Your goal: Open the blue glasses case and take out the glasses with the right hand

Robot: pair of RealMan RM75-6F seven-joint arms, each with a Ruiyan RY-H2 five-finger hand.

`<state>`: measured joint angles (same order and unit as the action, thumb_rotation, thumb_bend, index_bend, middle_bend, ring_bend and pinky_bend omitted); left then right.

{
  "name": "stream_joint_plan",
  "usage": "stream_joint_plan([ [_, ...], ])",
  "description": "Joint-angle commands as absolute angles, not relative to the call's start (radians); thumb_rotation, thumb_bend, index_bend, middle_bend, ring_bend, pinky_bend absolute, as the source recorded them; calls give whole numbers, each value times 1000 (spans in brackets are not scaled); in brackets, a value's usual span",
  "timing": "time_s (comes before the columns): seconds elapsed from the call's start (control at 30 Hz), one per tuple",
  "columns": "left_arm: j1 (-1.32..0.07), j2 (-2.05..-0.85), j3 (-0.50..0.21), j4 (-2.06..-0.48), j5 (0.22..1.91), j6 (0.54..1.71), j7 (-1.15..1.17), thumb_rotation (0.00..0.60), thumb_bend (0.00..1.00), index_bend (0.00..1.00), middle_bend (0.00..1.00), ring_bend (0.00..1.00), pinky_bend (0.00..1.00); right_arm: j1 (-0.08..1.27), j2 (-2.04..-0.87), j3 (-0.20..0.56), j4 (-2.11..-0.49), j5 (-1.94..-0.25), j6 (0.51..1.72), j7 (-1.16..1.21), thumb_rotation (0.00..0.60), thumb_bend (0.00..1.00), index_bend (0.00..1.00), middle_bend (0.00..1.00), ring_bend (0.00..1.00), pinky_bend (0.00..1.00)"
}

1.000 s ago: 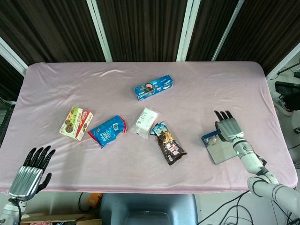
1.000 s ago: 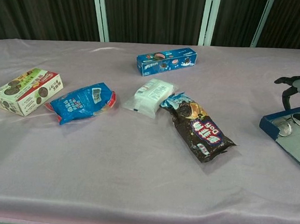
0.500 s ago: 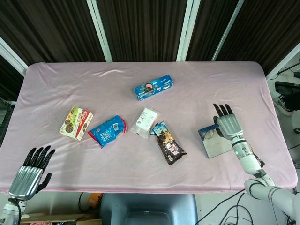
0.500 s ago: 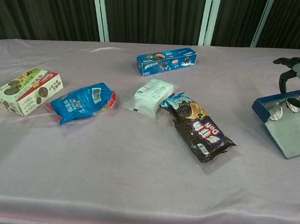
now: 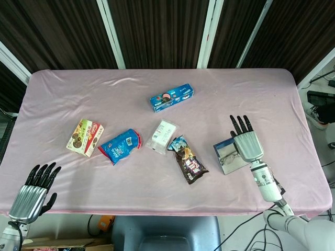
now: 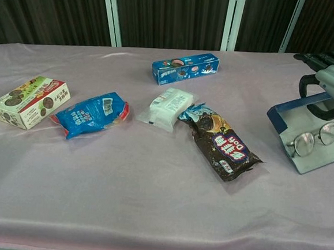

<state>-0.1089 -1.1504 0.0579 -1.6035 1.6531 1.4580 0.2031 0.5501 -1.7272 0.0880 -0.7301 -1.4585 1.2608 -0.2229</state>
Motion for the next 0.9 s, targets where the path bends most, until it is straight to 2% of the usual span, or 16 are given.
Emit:
stream_joint_plan([
  [0.03, -108, -1150, 59, -1603, 1655, 1460, 203, 600, 409, 0, 0, 0, 0, 550, -1739, 91, -715, -1457, 1253, -227, 600, 553, 643, 50, 0, 0],
  [0.17, -108, -1151, 59, -1603, 1656, 1460, 204, 600, 408, 0, 0, 0, 0, 561, -1749, 113, -689, -1436, 1227, -250, 600, 553, 646, 52, 0, 0],
  [0.37, -109, -1154, 59, -1604, 1654, 1455, 213, 600, 408, 0, 0, 0, 0, 608, -1767, 198, -624, -1353, 1161, -314, 600, 553, 646, 52, 0, 0],
  [0.53, -110, -1158, 59, -1605, 1652, 1451, 223, 600, 409, 0, 0, 0, 0, 660, -1793, 274, -549, -1254, 1043, -367, 600, 553, 635, 53, 0, 0],
  [0.77, -113, -1161, 56, -1605, 1644, 1442, 228, 600, 409, 0, 0, 0, 0, 692, -1832, 302, -482, -1178, 891, -401, 600, 553, 378, 42, 0, 0],
  [0.9, -114, -1160, 56, -1605, 1643, 1442, 227, 600, 409, 0, 0, 0, 0, 686, -1820, 288, -504, -1189, 881, -376, 600, 509, 303, 16, 0, 0],
])
